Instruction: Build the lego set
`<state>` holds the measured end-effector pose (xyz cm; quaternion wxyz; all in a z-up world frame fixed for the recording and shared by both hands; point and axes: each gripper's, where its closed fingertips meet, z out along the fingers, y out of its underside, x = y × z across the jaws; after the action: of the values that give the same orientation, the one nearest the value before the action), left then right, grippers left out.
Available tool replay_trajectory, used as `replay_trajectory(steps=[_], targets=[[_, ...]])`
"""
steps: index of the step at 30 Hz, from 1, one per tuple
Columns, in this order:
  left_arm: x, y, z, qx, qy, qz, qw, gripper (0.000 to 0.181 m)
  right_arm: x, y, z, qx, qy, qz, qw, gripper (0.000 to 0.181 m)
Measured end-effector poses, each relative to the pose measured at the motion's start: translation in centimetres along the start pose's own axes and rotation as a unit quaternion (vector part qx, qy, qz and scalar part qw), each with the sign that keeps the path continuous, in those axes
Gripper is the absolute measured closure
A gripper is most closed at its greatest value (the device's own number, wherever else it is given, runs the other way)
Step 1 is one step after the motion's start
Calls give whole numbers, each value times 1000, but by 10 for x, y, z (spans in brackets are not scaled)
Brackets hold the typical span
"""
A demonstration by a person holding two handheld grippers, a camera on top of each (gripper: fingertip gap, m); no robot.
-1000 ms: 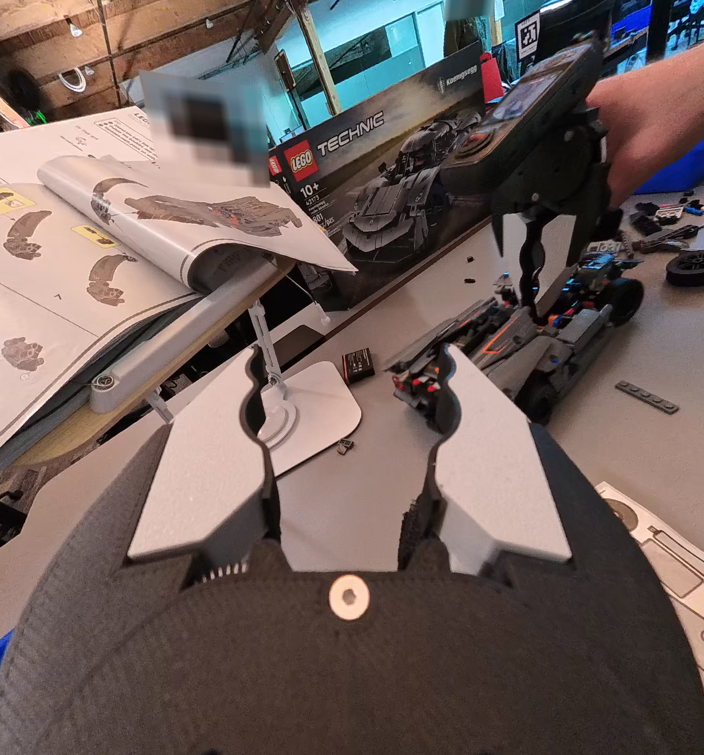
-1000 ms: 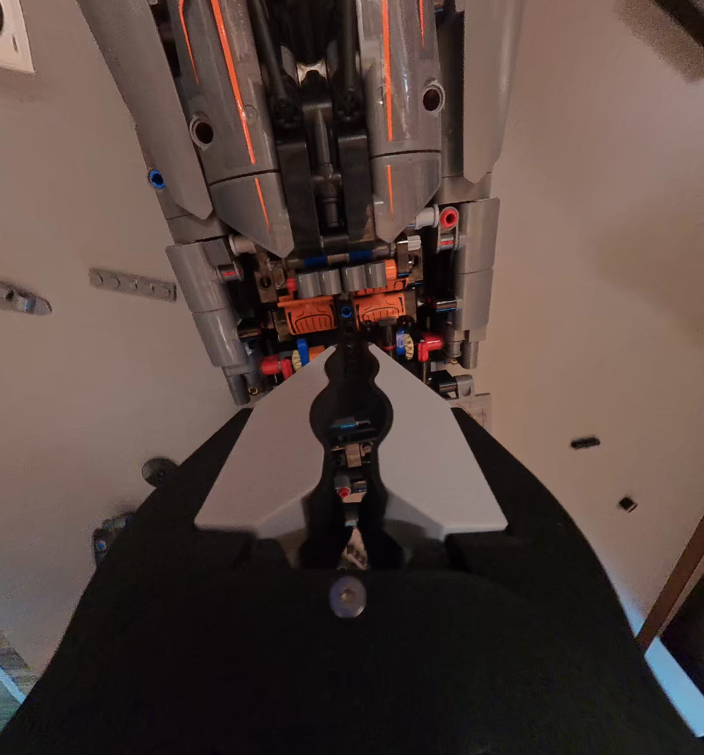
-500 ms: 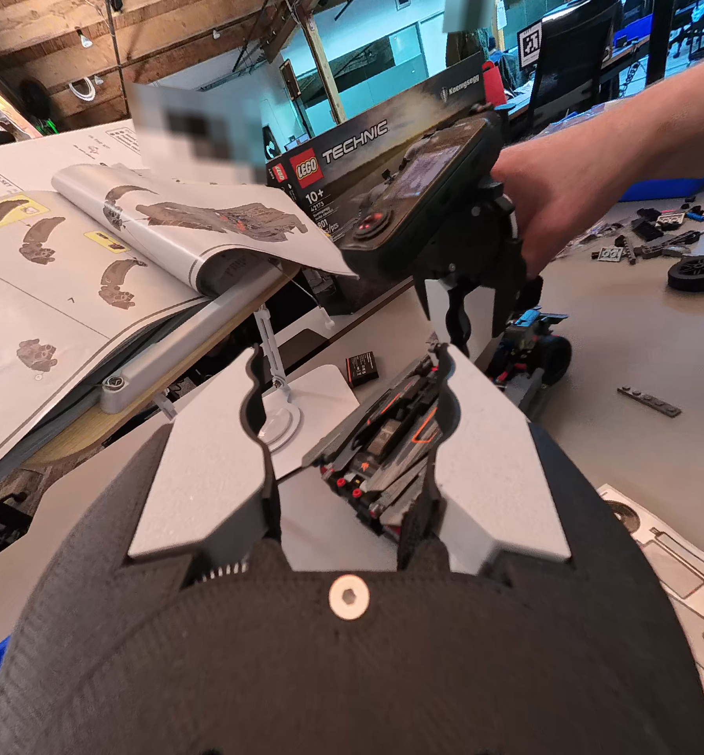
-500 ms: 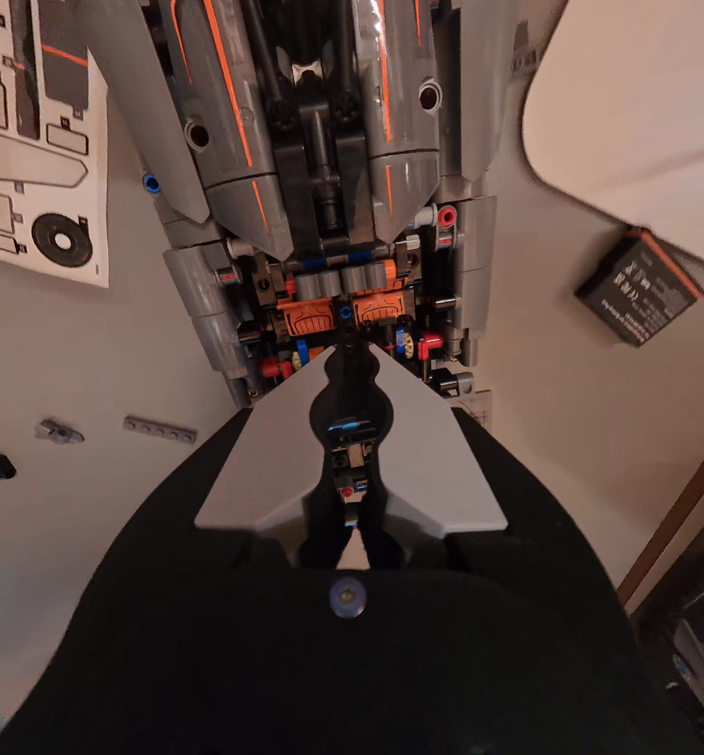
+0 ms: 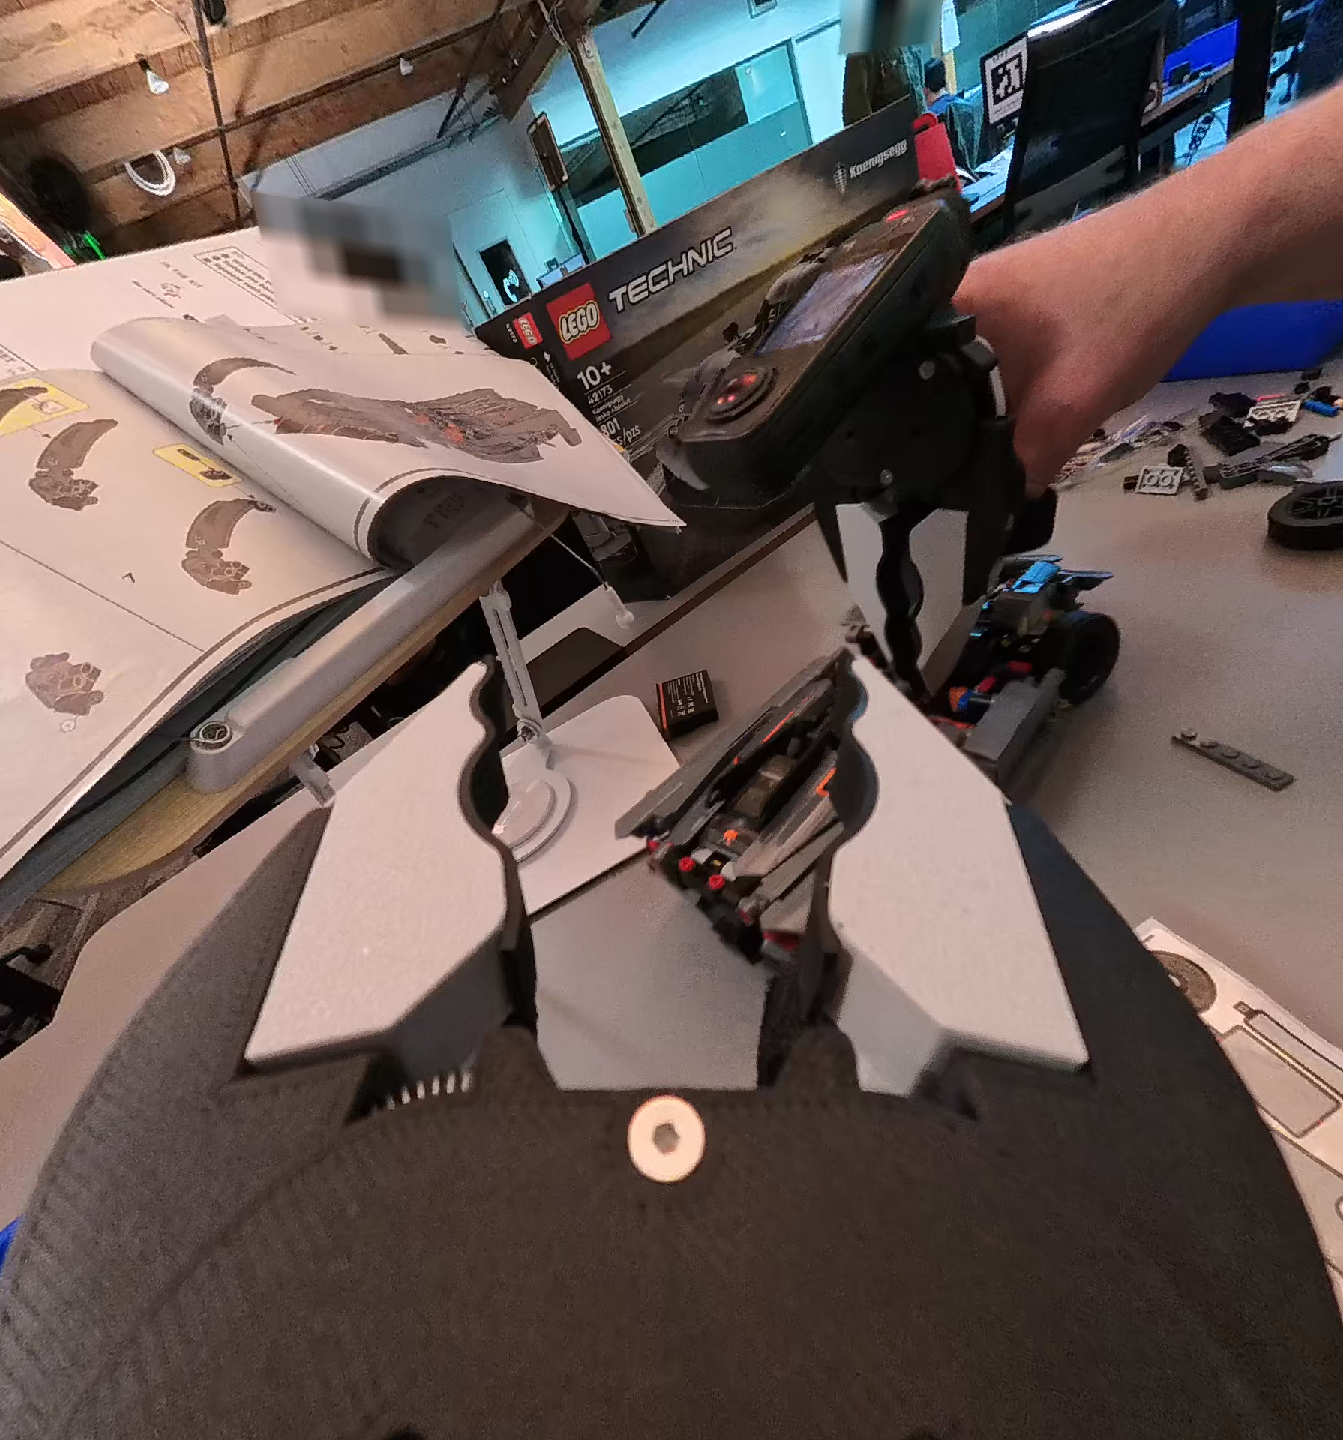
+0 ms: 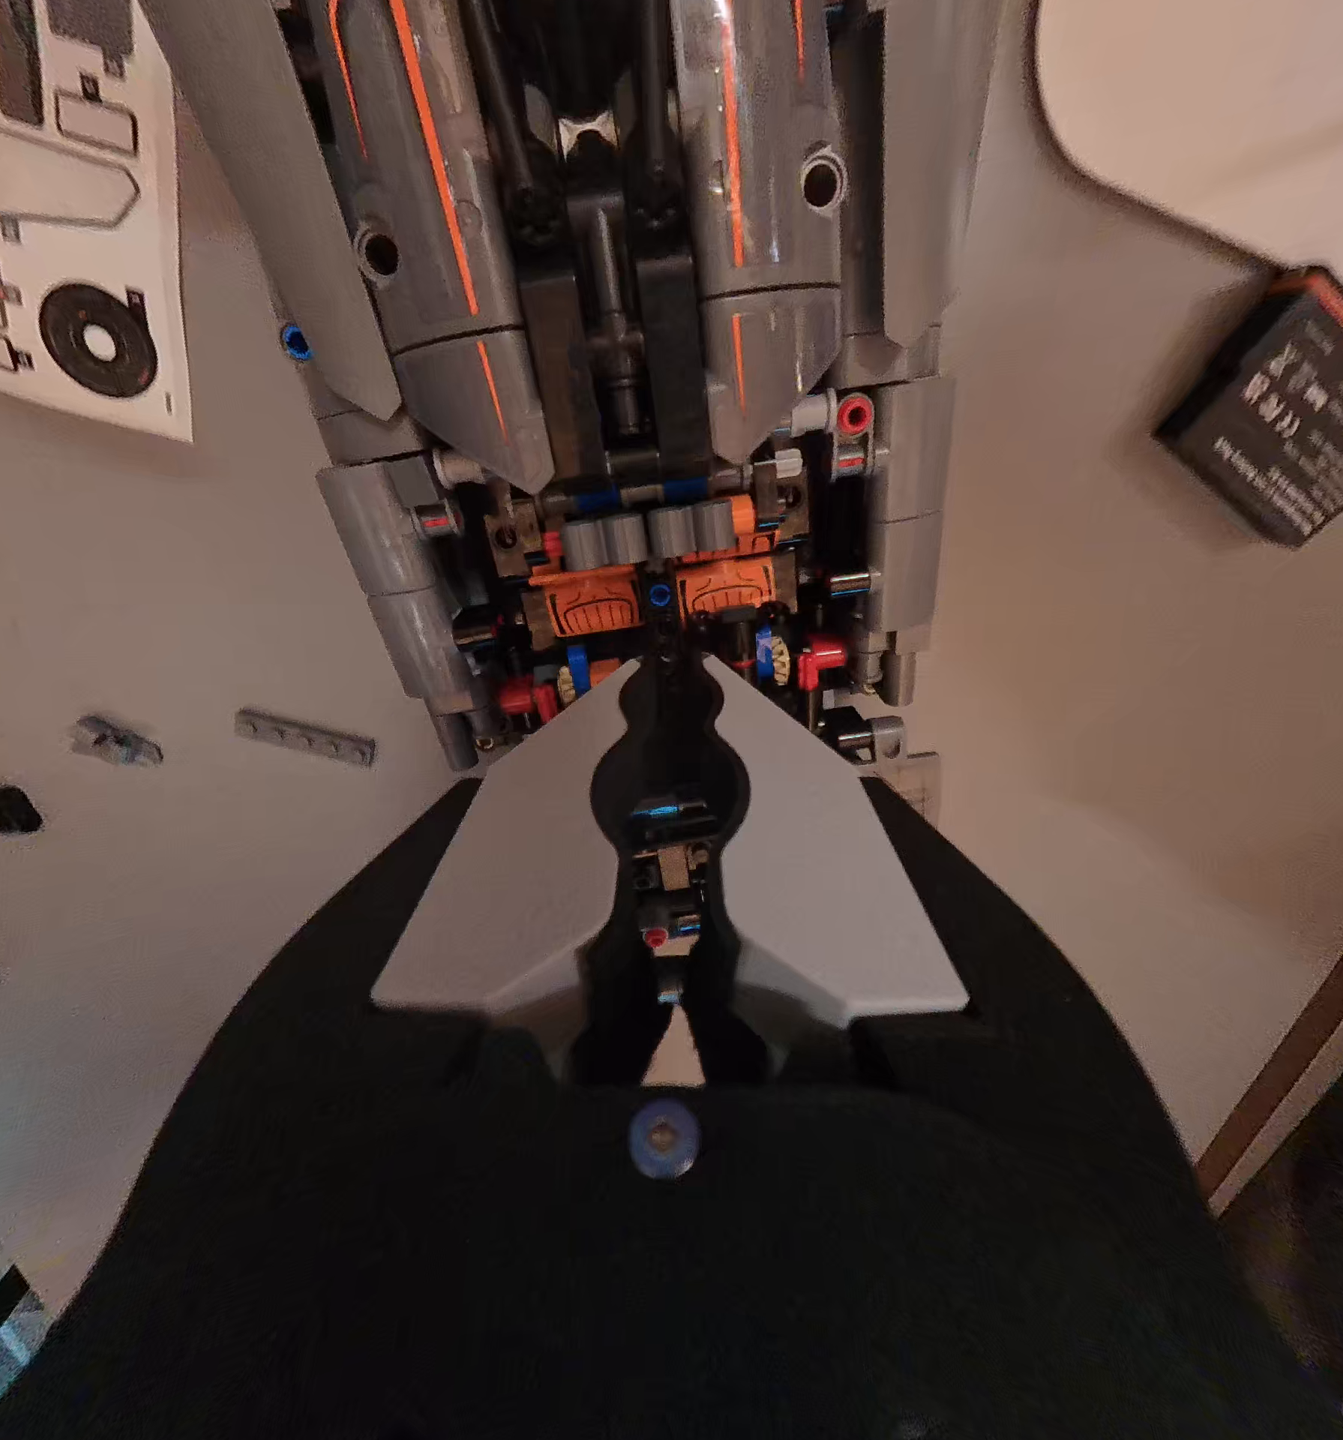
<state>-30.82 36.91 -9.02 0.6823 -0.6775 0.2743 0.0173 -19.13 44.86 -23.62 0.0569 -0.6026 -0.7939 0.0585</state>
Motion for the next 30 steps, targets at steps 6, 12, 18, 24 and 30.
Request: replay_trajectory(steps=[6,12,18,24,30], targets=[[1,0,1,-2,0,3,1000,99,-2,31,-5,-16,-10,9,1000,175],[2,2,2,-5,2,2,1000,99,-3,49,-8,-17,-15,17,1000,175],[1,2,2,-5,2,1,1000,99,-4,53,-15,23,-16,33,999,169],[3,4,4,-10,4,4,1000,99,22,43,-30,107,6,84,991,156],[2,7,5,-13,4,0,1000,99,39,39,-21,117,18,102,988,145]])
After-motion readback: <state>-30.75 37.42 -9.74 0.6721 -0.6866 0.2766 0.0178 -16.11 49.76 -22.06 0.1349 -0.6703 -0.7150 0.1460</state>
